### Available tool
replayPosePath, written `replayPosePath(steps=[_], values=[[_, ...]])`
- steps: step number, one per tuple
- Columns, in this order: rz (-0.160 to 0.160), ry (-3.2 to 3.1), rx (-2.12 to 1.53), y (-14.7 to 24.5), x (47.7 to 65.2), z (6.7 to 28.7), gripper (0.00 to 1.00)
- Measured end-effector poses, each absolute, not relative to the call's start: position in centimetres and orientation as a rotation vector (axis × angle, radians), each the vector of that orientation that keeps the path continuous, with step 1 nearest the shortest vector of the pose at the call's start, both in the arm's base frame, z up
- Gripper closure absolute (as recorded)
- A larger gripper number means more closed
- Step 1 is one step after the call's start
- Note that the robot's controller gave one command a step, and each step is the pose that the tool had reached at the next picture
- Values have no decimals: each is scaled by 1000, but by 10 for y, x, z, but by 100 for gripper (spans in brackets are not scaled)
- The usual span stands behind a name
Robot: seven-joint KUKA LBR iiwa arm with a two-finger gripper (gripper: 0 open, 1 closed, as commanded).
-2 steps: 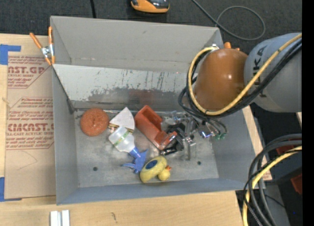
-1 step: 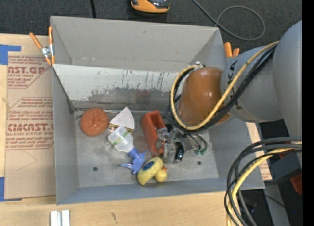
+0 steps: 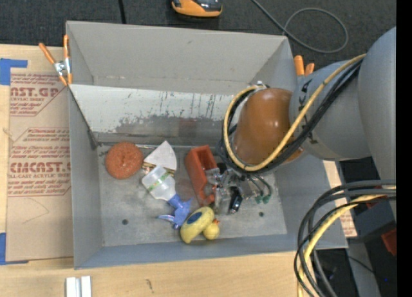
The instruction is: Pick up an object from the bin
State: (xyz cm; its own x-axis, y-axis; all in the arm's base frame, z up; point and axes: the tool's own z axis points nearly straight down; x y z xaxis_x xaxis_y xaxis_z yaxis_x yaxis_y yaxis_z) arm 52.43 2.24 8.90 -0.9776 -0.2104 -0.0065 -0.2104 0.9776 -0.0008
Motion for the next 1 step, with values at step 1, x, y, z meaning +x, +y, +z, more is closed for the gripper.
replayPosePath(steps=[1], values=[[2, 3135, -328, 21, 551, 126, 100]])
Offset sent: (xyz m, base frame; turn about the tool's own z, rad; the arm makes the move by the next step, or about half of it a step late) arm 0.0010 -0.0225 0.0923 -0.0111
